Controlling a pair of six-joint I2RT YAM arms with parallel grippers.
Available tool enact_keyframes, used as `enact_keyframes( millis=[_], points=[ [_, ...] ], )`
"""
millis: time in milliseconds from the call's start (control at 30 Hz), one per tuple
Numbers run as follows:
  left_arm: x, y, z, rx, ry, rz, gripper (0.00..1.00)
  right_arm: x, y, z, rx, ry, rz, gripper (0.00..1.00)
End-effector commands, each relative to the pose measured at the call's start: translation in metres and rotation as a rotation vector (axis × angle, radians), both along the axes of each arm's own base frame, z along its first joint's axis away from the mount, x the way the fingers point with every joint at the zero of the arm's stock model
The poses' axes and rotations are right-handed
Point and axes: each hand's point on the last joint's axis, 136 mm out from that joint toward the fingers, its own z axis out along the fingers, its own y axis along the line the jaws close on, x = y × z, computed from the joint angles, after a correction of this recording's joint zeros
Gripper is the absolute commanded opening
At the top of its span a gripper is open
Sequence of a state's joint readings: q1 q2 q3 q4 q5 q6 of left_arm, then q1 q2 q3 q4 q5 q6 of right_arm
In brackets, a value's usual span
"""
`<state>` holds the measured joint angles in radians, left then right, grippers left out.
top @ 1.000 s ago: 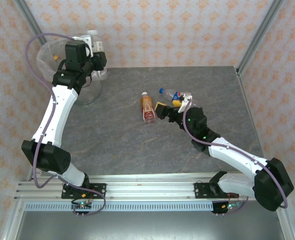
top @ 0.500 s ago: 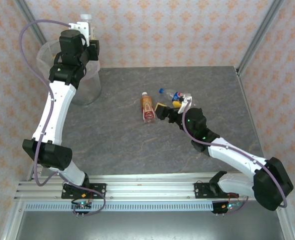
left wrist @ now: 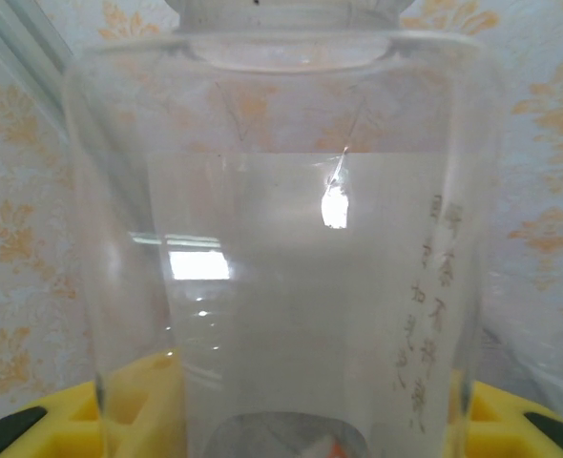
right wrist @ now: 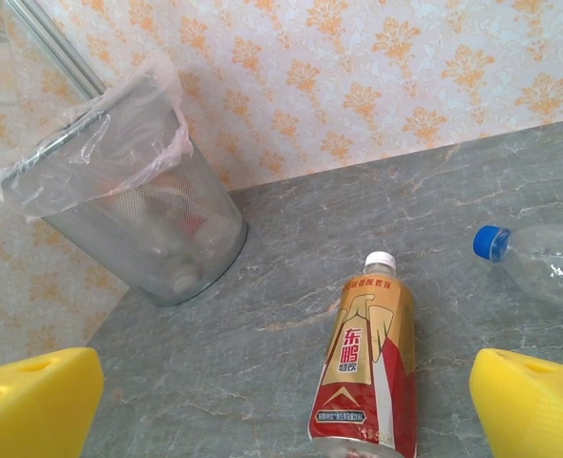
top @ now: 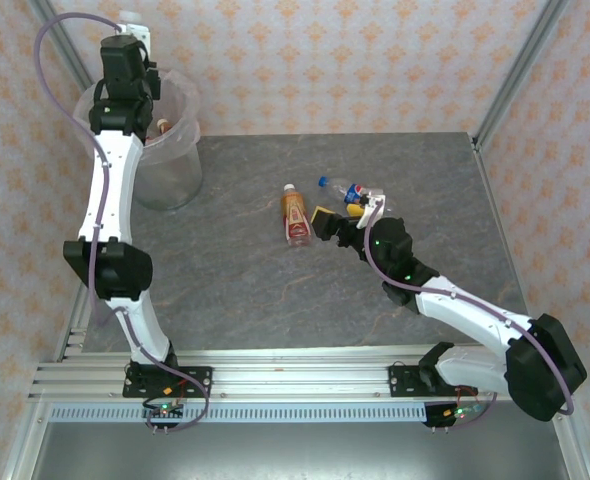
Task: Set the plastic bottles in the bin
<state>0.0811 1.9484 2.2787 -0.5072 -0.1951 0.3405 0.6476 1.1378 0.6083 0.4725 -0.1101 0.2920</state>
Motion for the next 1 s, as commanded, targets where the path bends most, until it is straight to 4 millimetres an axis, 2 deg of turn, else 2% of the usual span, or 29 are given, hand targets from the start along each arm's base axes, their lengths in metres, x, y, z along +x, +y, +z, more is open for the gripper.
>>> enact_keyframes(
  millis=[0, 167, 433, 733, 900, 967],
  points=[
    [0.001, 0.021, 0.006, 0.021, 0.012, 0.034, 0.39, 0.001, -0.002, 0.001, 0.019, -0.014, -0.02, 0.99],
    [0.006, 0.046, 0.002, -0.121, -0.044, 0.107, 0.39, 0.001, -0.002, -0.003, 0.021, -0.003, -0.025, 0.99],
    [0.013, 0.049, -0.034, -0.488, -0.129, 0.236, 0.41, 0.002, -0.001, -0.004, 0.017, 0.004, -0.021, 0.99],
    [0.036, 0.06, -0.059, -0.746, -0.3, 0.372, 0.42, -0.001, -0.004, -0.008, 0.013, 0.016, -0.026, 0.99],
    [0.047, 0.065, -0.076, -0.887, -0.387, 0.444, 0.47, -0.002, -0.006, -0.009, 0.009, 0.018, -0.031, 0.99],
    [0.048, 0.068, -0.082, -0.923, -0.416, 0.481, 0.57, -0.002, -0.006, -0.01, 0.008, 0.019, -0.031, 0.99]
  ],
)
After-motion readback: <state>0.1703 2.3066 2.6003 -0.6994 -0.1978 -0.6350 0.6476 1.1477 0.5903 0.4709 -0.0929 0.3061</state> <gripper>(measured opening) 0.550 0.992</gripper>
